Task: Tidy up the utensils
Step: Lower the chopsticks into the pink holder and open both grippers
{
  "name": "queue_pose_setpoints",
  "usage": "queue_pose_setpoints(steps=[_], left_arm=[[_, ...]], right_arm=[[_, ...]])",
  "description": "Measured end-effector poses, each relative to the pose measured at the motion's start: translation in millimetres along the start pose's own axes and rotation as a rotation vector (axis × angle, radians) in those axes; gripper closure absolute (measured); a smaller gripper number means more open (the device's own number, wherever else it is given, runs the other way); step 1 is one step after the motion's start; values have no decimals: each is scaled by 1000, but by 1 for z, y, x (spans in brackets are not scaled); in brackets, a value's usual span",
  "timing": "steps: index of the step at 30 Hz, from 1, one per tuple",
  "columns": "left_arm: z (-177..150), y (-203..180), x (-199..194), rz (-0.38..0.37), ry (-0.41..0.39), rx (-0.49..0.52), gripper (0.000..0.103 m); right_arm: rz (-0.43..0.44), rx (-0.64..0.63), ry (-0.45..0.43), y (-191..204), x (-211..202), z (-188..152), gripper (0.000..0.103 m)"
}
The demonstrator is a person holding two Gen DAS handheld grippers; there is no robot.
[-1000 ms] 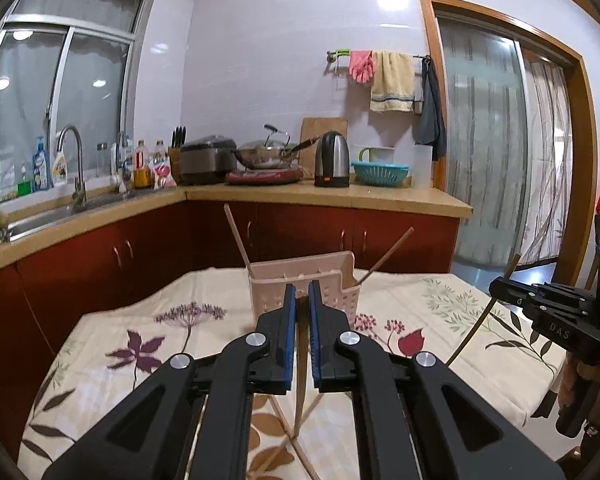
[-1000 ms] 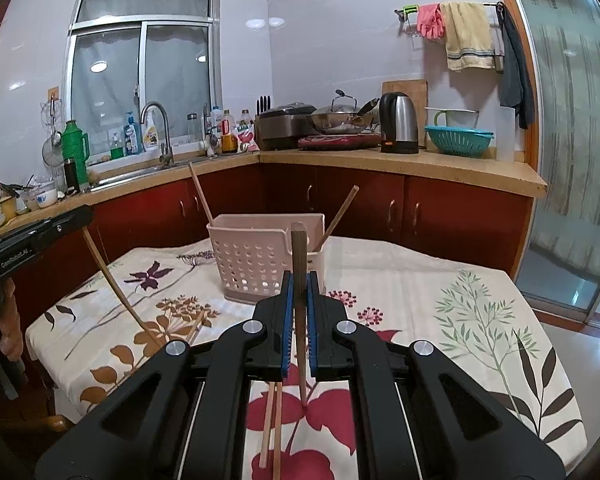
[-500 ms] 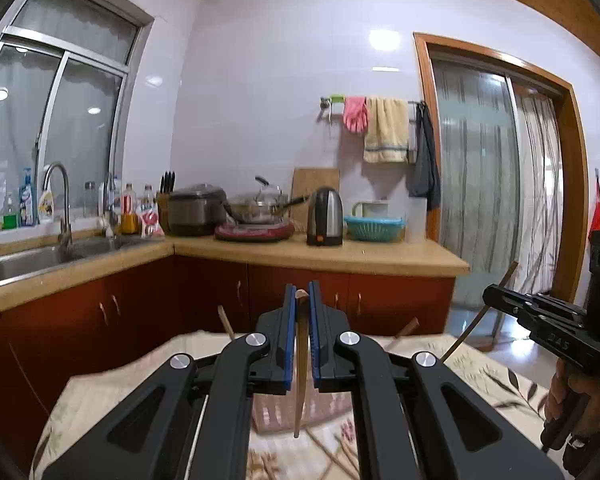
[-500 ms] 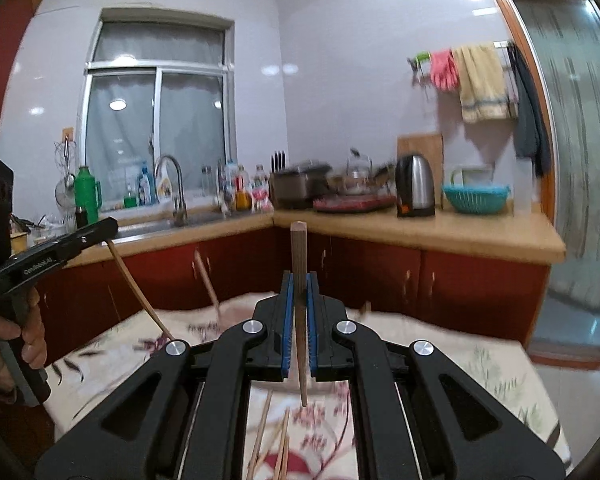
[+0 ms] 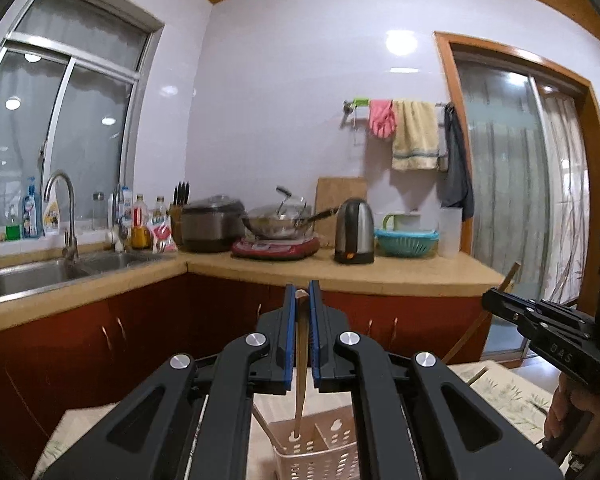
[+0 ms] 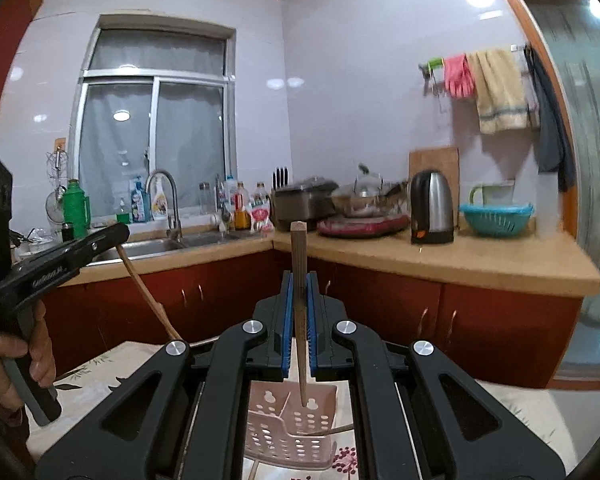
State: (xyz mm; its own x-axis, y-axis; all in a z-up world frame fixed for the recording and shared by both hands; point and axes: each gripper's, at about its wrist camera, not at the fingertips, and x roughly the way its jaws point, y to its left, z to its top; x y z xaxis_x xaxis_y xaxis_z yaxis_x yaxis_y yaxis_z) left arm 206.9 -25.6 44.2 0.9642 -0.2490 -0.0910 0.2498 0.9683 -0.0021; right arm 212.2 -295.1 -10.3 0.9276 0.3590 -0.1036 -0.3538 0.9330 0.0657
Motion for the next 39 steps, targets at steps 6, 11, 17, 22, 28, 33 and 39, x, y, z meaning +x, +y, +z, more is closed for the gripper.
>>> queue_pose_setpoints(steps=[6, 11, 17, 22, 28, 33, 39], left_arm=[[-39, 6, 28, 5, 97, -47, 96], [-61, 11, 40, 6, 164, -70, 95], [-66, 12, 42, 18, 210, -73, 60], [-62, 12, 29, 43, 202, -56, 40], [-64, 8, -1, 68, 198, -22, 31], [-79, 2, -31, 74, 224, 4, 31], [-113, -8, -66, 75, 285, 48, 31]], right_arm=[[-1, 29, 106, -5, 34, -40, 96], [-10, 24, 157, -4, 44, -60, 96], [-38, 10, 138, -1, 37, -61, 72], [-83, -26, 102, 2, 19, -49, 53], [-122, -76, 67, 16, -28, -45, 49], [-124, -84, 102, 29, -70, -70, 49], [-113, -47, 184, 38, -109, -119, 49]])
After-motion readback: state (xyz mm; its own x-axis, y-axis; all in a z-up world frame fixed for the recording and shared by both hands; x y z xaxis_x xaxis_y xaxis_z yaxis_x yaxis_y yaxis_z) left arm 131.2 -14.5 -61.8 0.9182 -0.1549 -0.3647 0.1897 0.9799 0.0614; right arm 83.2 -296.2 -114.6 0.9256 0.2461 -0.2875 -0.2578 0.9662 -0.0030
